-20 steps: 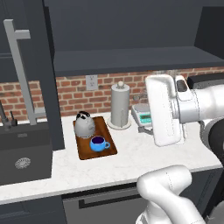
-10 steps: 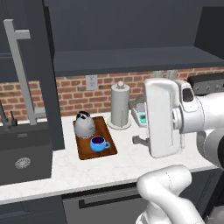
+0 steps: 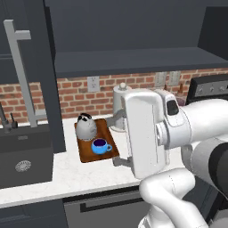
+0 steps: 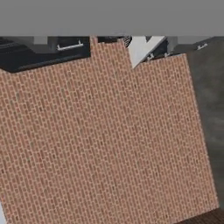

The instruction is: Pick the kettle from the counter and place it on the tray. Then pick the mug from the cabinet and place it on the tray. Then close the cabinet doors.

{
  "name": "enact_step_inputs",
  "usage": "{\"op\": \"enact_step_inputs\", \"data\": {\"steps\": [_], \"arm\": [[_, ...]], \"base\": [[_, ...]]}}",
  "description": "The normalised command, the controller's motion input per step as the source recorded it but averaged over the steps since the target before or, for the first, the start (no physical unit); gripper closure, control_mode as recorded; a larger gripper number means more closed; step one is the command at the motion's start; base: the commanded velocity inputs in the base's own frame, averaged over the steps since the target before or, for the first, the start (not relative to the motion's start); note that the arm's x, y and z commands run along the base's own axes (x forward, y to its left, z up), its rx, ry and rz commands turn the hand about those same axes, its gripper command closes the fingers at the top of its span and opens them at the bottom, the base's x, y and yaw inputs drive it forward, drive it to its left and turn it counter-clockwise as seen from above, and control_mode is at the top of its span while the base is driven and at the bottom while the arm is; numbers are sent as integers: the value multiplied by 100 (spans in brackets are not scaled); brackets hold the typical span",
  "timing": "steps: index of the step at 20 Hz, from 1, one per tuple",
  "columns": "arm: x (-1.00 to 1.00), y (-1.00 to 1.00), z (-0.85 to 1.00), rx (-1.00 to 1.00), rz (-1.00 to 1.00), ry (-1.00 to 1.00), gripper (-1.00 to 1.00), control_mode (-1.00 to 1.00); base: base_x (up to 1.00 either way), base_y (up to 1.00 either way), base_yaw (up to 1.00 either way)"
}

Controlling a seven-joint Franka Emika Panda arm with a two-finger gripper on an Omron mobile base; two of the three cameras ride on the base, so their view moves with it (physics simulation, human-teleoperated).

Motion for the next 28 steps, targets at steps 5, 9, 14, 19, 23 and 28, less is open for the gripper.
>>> {"op": "enact_step_inputs", "data": {"steps": [5,9,14,19,23,28], "arm": [[-38,52,1,3,30,-1,-100,-100],[-37,57,8,0,17,-8,-100,-100],[-28,54,6,4,16,-16,-100,-100],[-19,51,22,1,12,-34,-100,-100],[-3,40,11,3,-10,-16,-100,-100],[3,23,-1,3,-30,0,-100,-100]], "base": [[0,0,0],[0,0,0],[0,0,0],[0,0,0],[0,0,0],[0,0,0]]}}
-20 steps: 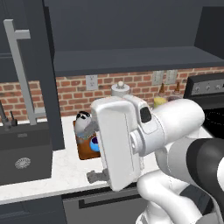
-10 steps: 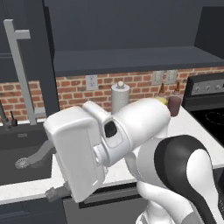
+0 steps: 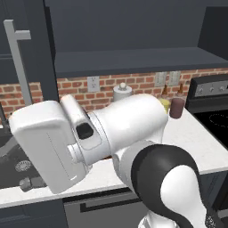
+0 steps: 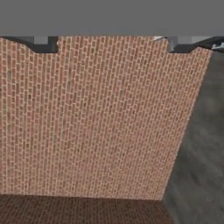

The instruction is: Pick the kettle from the counter and place it on the tray. Then pick the mug from the cabinet and place it on the tray. Then close the cabinet doors.

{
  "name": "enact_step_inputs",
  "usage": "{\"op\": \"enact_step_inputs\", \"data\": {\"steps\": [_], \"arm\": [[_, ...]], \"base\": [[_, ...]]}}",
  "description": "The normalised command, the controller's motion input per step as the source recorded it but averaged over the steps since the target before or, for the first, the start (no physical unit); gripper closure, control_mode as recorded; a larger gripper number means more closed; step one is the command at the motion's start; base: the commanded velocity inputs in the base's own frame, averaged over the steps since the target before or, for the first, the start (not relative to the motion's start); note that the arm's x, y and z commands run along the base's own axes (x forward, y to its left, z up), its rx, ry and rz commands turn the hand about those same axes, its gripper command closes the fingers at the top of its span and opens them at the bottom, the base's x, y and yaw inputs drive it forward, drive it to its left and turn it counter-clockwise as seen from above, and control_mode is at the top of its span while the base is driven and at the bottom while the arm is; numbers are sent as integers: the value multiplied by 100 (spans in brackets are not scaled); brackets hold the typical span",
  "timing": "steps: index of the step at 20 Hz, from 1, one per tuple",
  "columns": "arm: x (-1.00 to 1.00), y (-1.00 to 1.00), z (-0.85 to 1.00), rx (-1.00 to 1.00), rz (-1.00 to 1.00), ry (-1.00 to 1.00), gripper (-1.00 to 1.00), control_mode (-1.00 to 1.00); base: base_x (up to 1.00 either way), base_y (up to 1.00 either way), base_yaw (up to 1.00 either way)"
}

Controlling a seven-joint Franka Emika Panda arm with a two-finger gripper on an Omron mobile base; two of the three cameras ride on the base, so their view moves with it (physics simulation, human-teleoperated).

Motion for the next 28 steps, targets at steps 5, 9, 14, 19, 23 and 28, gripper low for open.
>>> {"op": "enact_step_inputs", "data": {"steps": [5,9,14,19,23,28], "arm": [[5,34,-6,7,-34,0,-100,-100],[31,35,1,8,-25,0,-100,-100],[60,16,1,10,-6,0,-100,-100],[66,5,-4,8,0,0,-100,-100],[31,29,-4,2,0,0,-100,-100],[18,24,0,0,-7,-2,-100,-100]], "base": [[0,0,0],[0,0,0],[0,0,0],[0,0,0],[0,0,0],[0,0,0]]}}
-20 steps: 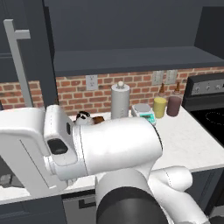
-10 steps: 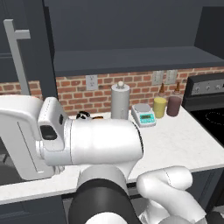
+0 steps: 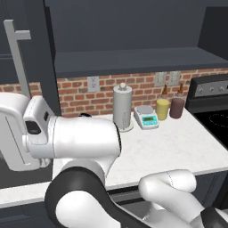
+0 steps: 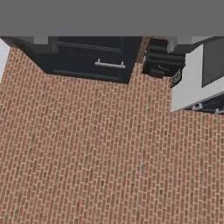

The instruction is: Pick the kettle from the counter and place it on the tray. Then pick the mug from the cabinet and place it on the tray. Then close the cabinet doors.

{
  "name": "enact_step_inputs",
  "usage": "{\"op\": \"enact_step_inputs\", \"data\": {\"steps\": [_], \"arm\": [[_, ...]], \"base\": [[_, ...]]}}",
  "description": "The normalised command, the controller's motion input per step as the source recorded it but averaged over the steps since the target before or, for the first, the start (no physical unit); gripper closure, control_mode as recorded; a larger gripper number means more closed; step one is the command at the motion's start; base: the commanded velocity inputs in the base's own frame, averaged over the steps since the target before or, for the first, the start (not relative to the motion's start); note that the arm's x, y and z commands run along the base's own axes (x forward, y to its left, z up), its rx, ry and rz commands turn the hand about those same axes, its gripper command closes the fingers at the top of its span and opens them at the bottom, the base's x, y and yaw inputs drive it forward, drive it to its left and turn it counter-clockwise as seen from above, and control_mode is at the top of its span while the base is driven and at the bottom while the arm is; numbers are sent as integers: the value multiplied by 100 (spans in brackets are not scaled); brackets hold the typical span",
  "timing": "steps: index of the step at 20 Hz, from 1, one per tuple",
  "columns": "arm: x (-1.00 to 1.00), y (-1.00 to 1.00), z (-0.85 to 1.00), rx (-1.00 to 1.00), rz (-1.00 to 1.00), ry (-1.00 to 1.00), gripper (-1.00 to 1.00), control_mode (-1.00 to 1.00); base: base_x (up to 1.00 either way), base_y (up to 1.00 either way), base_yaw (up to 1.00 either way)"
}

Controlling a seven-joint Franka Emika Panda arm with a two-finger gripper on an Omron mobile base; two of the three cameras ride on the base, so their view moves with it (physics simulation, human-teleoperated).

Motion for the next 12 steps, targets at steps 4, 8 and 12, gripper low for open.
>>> {"op": "enact_step_inputs", "data": {"steps": [4,8,12], "arm": [[38,-7,0,0,-26,1,-100,-100],[36,-10,0,-1,-35,9,-100,-100],[40,-1,-1,0,-32,7,-100,-100]], "base": [[0,0,0],[0,0,0],[0,0,0]]}}
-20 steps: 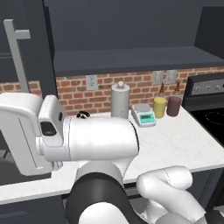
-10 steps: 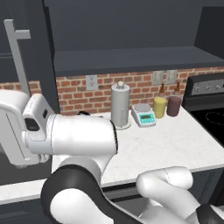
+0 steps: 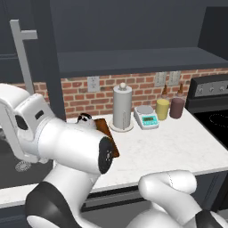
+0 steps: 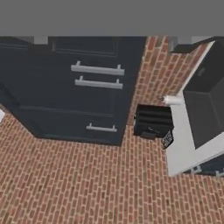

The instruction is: Pick the kettle from the counter and place it on the tray. Then pick the mug from the cabinet and place it on the tray. Then close the cabinet doors.

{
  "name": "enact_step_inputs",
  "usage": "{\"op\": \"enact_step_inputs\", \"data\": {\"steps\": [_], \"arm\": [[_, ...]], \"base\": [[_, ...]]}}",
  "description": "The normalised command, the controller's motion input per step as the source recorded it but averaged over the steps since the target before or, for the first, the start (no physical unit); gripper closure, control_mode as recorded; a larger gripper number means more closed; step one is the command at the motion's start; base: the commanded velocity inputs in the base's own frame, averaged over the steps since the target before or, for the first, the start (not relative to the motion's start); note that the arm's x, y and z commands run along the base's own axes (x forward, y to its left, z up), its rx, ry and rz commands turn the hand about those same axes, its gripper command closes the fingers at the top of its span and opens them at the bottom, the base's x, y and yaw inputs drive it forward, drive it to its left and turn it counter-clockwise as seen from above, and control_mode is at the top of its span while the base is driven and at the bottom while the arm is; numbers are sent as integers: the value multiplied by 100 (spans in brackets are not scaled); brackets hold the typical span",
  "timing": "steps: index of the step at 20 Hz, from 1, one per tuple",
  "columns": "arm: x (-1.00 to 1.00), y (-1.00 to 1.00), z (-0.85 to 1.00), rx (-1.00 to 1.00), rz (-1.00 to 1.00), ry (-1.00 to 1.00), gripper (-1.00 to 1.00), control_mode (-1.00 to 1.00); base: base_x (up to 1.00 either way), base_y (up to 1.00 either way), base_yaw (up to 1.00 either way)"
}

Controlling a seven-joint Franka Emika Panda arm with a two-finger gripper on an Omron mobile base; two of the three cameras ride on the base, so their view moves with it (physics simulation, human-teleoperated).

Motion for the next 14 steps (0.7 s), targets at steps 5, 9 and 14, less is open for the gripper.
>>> {"op": "enact_step_inputs", "data": {"steps": [5,9,14], "arm": [[21,-29,0,0,-31,12,-100,-100],[12,-53,0,0,-31,18,-100,-100],[24,-65,0,0,-27,19,-100,-100]], "base": [[0,0,0],[0,0,0],[0,0,0]]}}
